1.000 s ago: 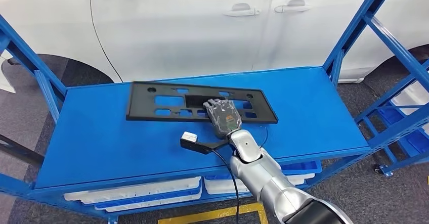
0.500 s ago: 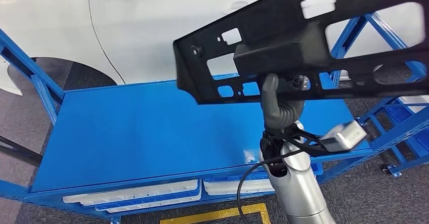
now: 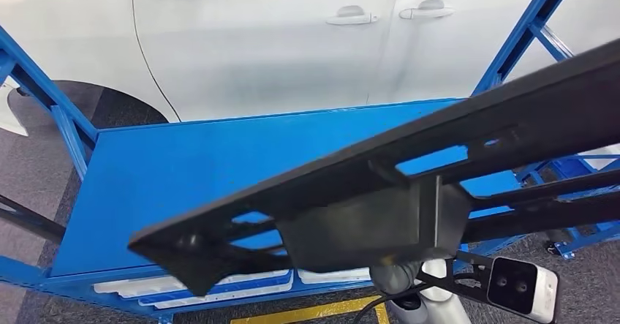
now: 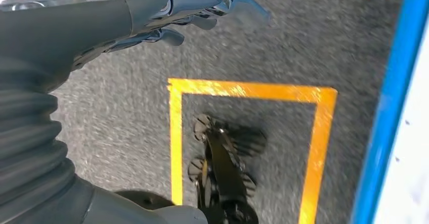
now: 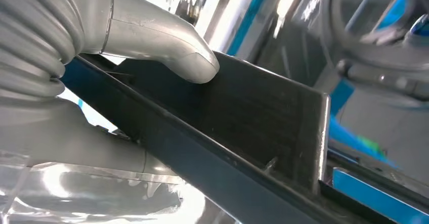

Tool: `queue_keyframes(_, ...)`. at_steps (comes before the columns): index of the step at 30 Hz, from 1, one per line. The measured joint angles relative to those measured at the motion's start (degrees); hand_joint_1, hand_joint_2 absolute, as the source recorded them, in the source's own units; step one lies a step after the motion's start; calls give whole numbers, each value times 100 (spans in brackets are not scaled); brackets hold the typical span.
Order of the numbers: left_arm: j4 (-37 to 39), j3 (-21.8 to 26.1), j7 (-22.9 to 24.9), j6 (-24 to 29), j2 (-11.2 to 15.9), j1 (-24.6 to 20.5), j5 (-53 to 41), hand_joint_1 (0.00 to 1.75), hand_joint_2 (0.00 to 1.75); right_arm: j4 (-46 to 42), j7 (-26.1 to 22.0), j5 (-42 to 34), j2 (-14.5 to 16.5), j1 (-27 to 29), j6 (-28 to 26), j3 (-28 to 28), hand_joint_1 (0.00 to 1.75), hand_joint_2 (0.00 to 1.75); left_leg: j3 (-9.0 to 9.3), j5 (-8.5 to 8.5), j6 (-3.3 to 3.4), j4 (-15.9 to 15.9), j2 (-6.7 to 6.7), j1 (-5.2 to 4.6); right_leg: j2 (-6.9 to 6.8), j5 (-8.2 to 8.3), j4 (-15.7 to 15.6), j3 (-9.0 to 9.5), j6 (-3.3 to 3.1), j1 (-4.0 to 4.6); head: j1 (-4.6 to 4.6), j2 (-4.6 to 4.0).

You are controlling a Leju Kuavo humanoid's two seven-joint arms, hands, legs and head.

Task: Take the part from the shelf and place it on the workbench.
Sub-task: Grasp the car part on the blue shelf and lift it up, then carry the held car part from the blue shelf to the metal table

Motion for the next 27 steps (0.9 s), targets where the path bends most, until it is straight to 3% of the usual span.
queue_keyframes(3, 0, -13, 62, 61, -11, 7, -89, 0, 175, 188, 0, -45, -50, 6, 70, 174, 175, 175, -92, 69, 35, 1, 10, -14, -4, -627, 1039, -368, 61, -43, 15, 0)
queue_keyframes(5, 0, -23, 71, 69, -21, 18, -138, 0, 175, 304, 0, 2, -70, 3, 27, 257, 175, 175, -159, 118, 26, 12, 12, -16, -5, -696, 1294, -400, 83, -66, 16, 0)
queue_keyframes(7, 0, -49, 73, 65, -35, 28, -187, 0, 175, 438, 0, 88, -82, -19, -59, 350, 175, 175, -242, 173, 3, 37, 9, -15, -10, -465, 867, -70, 88, -88, 17, 0)
queue_keyframes(9, 0, -92, 72, 59, -55, 31, -243, 0, 175, 604, 0, 186, -85, -83, -168, 458, 175, 175, -321, 231, -44, 72, 0, -16, -11, -204, 31, 458, 66, -87, 13, 0)
queue_keyframes(10, 0, -116, 71, 54, -62, 31, -275, 0, 175, 715, 0, 254, -87, -125, -245, 520, 175, 175, -347, 265, -79, 81, -3, -18, -7, -121, -257, 621, 47, -71, 12, 0)
queue_keyframes(11, 0, -137, 68, 47, -66, 31, -305, 0, 175, 868, 0, 340, -90, -183, -334, 593, 175, 175, -367, 302, -119, 84, -4, -18, -2, -96, -399, 681, 21, -50, 12, 0)
queue_keyframes(14, 0, -175, 44, 19, -67, 26, -360, 0, 175, 1448, 0, 649, -96, -339, -632, 856, 175, 175, -416, 385, -232, 66, -8, -3, -10, 16, -446, 587, -93, -31, 14, 0)
queue_keyframes(16, 0, -196, 23, 6, -68, 31, -383, 0, 175, 1793, 0, 820, -74, -428, -771, 1026, 175, 175, -516, 84, -285, 306, -11, 13, -36, 143, -476, 495, -177, -49, 4, 0)
queue_keyframes(18, 0, -217, 17, -4, -70, 28, -409, 0, 175, 2116, 0, 911, -20, -549, -857, 1180, 175, 175, -699, -491, -323, 973, -9, 24, -51, 259, -473, 360, -227, -33, -7, -1)
queue_keyframes(19, 0, -231, 19, -8, -71, 22, -420, 0, 175, 2271, 0, 936, 14, -607, -903, 1246, 175, 175, -772, -693, -337, 1339, -9, 26, -55, 315, -465, 281, -239, -20, -9, 0)
queue_keyframes(20, 0, -244, 22, -9, -71, 15, -426, 0, 175, 2406, 0, 955, 46, -659, -954, 1300, 175, 175, -788, -776, -346, 1597, -9, 26, -58, 369, -454, 199, -239, -10, -7, -1)
queue_keyframes(21, 0, -256, 31, -7, -70, 11, -428, 0, 175, 2515, 0, 964, 78, -708, -997, 1340, 175, 175, -710, -732, -348, 1665, -8, 26, -62, 420, -437, 114, -234, -3, -8, 0)
queue_keyframes(22, 0, -262, 40, -2, -69, 9, -431, 0, 175, 2602, 0, 962, 110, -759, -1028, 1371, 175, 175, -529, -599, -343, 1523, -8, 26, -63, 467, -417, 32, -225, 0, -9, 0)
queue_keyframes(24, 0, -270, 67, 6, -67, -4, -435, 0, 175, 2710, 0, 901, 168, -862, -1038, 1409, 175, 175, 25, -402, -317, 812, -9, 25, -62, 547, -366, -109, -192, 0, -10, 0)
queue_keyframes(25, 0, -273, 80, 9, -67, -18, -434, 0, 175, 2755, 0, 841, 201, -913, -1015, 1419, 175, 175, 267, -401, -295, 449, -15, 14, -62, 582, -343, -159, -166, 4, -8, 0)
queue_keyframes(27, 0, -276, 109, 19, -66, -39, -428, 0, 175, 2828, -1, 699, 261, -1007, -939, 1427, 175, 175, 469, -488, -237, 68, -27, -16, -64, 659, -325, -206, -101, 11, -9, 0)
